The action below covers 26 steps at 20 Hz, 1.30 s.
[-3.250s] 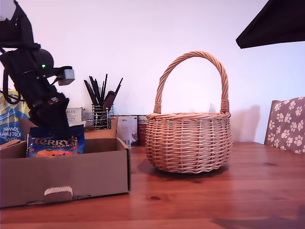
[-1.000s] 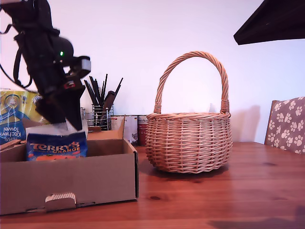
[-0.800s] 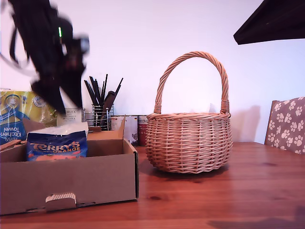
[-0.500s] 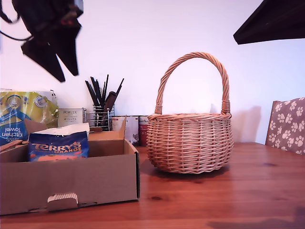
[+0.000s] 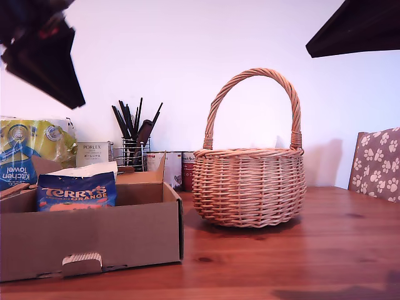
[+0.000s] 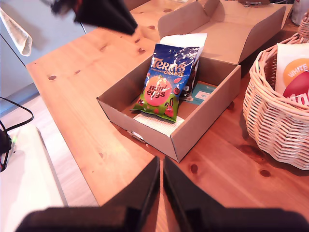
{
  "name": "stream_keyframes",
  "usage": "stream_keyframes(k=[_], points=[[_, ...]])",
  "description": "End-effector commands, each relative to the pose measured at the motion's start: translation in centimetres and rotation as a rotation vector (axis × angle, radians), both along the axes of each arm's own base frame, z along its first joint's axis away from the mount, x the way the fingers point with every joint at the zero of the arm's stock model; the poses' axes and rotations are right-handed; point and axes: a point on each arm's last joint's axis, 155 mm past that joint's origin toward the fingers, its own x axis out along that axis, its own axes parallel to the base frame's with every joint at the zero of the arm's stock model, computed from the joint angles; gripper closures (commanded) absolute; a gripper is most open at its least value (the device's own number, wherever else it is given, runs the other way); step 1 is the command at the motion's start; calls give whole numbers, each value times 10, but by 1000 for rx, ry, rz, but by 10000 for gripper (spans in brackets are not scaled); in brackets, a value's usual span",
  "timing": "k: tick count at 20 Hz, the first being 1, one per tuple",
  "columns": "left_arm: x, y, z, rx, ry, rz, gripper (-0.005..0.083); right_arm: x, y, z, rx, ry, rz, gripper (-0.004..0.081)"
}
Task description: Move the bags of Easter eggs from the cardboard box on the left into the woven basket on the right side.
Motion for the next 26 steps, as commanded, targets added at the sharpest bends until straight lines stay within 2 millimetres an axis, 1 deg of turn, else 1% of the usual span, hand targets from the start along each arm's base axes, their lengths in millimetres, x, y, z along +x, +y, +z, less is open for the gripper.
stream_keyframes(k=[1,3,4,5,6,7,8,9,12,14,18,21,26], points=[[-7,1,-18,12,36,-9,651,0,2,6,10,-13,10,783],[-13,2,-36,18,111,7,630,0,2,6,10,-14,10,783],[-12,1,-42,23,129,4,552,0,2,6,10,-13,10,783],[-9,0,-47,36,127,-12,409,0,2,6,11,-14,10,783],[-3,0,-54,52,124,-15,213,0,2,6,11,-14,10,783],[2,3,-61,92,107,-34,51,0,2,6,11,-14,10,783],[7,5,-69,133,94,-50,-26,0,2,6,11,-14,10,783],[11,4,-76,157,87,-66,-11,0,2,6,11,-14,10,783],[21,-2,-98,189,93,-93,-11,0,2,6,10,-14,10,783],[26,-5,-116,210,107,-102,-11,0,2,6,10,-14,9,783],[26,1,-157,294,174,-97,-11,0,2,6,11,-15,9,783],[35,8,-174,343,170,-74,-11,0,2,6,10,-15,9,783],[16,13,-199,359,287,-59,-11,0,2,7,11,-16,9,783]])
